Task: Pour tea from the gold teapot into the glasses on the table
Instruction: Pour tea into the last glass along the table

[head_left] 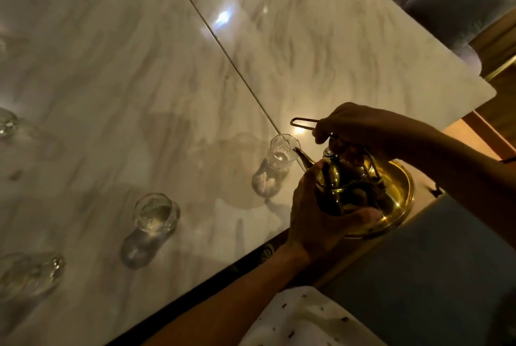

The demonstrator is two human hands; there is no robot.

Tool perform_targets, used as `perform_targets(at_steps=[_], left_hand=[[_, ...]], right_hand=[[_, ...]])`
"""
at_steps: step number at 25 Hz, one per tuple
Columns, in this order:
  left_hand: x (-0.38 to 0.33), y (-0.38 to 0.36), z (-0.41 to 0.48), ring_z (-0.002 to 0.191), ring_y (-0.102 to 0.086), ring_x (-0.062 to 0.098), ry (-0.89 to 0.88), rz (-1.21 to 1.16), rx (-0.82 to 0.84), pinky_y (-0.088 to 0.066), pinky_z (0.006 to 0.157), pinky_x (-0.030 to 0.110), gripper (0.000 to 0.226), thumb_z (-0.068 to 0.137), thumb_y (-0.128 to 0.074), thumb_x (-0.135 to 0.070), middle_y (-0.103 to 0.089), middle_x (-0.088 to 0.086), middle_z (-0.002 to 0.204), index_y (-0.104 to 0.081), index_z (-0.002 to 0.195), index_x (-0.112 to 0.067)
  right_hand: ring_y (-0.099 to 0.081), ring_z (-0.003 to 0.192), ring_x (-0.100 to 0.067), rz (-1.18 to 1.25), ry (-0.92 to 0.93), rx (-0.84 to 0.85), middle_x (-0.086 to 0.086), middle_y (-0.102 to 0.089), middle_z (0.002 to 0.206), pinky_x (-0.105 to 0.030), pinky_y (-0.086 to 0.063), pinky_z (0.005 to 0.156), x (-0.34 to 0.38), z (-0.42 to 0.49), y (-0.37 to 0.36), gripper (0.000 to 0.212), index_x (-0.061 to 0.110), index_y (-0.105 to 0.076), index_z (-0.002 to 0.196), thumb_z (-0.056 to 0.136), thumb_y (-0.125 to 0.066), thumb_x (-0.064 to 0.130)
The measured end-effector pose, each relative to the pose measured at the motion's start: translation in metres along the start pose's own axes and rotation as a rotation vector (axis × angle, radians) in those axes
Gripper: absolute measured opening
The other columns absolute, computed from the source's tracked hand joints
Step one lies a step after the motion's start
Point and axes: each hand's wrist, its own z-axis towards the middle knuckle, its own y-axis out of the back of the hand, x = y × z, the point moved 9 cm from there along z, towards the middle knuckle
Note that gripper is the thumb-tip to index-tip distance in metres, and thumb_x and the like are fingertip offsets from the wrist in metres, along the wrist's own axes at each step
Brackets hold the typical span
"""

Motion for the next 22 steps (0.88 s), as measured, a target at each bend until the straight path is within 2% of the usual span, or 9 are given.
perform_targets(at_steps=[2, 3, 4, 7, 13, 15, 18, 22], left_hand=[[0.0, 0.001, 0.003, 0.115, -0.049, -0.018, 0.012, -0.035, -0.004, -0.048, 0.098, 0.016, 0.073, 0.062, -0.076, -0.052, -0.049, -0.047, 0.117, -0.032, 0.116, -0.074], [0.001, 0.001, 0.004, 0.112, -0.048, -0.023, 0.021, -0.053, -0.004, -0.046, 0.094, 0.009, 0.072, 0.062, -0.075, -0.052, -0.048, -0.051, 0.115, -0.033, 0.115, -0.074], [0.001, 0.001, 0.005, 0.11, -0.047, -0.025, 0.035, -0.072, -0.004, -0.046, 0.093, 0.009, 0.071, 0.061, -0.075, -0.054, -0.049, -0.049, 0.114, -0.034, 0.116, -0.071], [0.003, 0.001, 0.008, 0.112, -0.047, -0.023, 0.089, -0.112, -0.003, -0.049, 0.099, 0.021, 0.075, 0.058, -0.073, -0.058, -0.046, -0.04, 0.119, -0.034, 0.121, -0.057], [0.002, 0.005, 0.011, 0.126, -0.051, 0.005, 0.139, -0.131, 0.008, -0.049, 0.105, 0.043, 0.09, 0.056, -0.076, -0.06, -0.05, -0.023, 0.13, -0.038, 0.135, -0.043], [0.004, 0.006, 0.01, 0.13, -0.05, 0.011, 0.168, -0.127, 0.017, -0.048, 0.106, 0.046, 0.094, 0.055, -0.076, -0.062, -0.05, -0.017, 0.135, -0.036, 0.138, -0.042], [0.002, 0.008, 0.01, 0.128, -0.052, 0.013, 0.197, -0.132, 0.019, -0.048, 0.106, 0.047, 0.089, 0.054, -0.076, -0.063, -0.051, -0.02, 0.131, -0.037, 0.132, -0.048], [-0.001, 0.008, 0.012, 0.129, -0.053, 0.018, 0.198, -0.164, 0.024, -0.048, 0.105, 0.049, 0.097, 0.053, -0.075, -0.062, -0.052, -0.007, 0.139, -0.038, 0.139, -0.035]], right_hand=[[-0.041, 0.03, -0.007, -0.017, -0.017, 0.025, -0.007, -0.051, 0.058, -0.016, -0.033, 0.03, 0.006, 0.007, -0.001, 0.019, 0.003, -0.06, 0.078, 0.09, -0.053, 0.015], [-0.039, 0.032, -0.007, -0.022, -0.027, 0.038, -0.006, -0.049, 0.058, -0.015, -0.032, 0.03, 0.009, 0.011, -0.002, 0.02, 0.002, -0.06, 0.077, 0.09, -0.052, 0.014], [-0.037, 0.036, -0.008, -0.034, -0.037, 0.051, -0.005, -0.047, 0.058, -0.015, -0.031, 0.03, 0.013, 0.013, -0.003, 0.021, 0.003, -0.059, 0.076, 0.091, -0.051, 0.014], [-0.033, 0.047, -0.011, -0.08, -0.072, 0.089, -0.004, -0.044, 0.063, -0.018, -0.03, 0.035, 0.021, 0.018, -0.007, 0.02, 0.004, -0.057, 0.076, 0.091, -0.05, 0.015], [-0.028, 0.046, -0.01, -0.134, -0.106, 0.095, -0.002, -0.038, 0.06, -0.017, -0.025, 0.036, 0.032, 0.021, -0.01, 0.022, 0.005, -0.054, 0.075, 0.093, -0.046, 0.015], [-0.026, 0.046, -0.009, -0.134, -0.114, 0.095, -0.001, -0.036, 0.058, -0.015, -0.024, 0.035, 0.034, 0.022, -0.01, 0.023, 0.006, -0.053, 0.074, 0.093, -0.046, 0.015], [-0.024, 0.046, -0.009, -0.155, -0.131, 0.098, 0.0, -0.034, 0.056, -0.014, -0.022, 0.034, 0.037, 0.022, -0.012, 0.023, 0.007, -0.052, 0.073, 0.093, -0.045, 0.015], [-0.025, 0.046, -0.009, -0.188, -0.139, 0.068, 0.0, -0.035, 0.056, -0.015, -0.023, 0.033, 0.04, 0.022, -0.009, 0.021, 0.006, -0.052, 0.075, 0.093, -0.046, 0.015]])
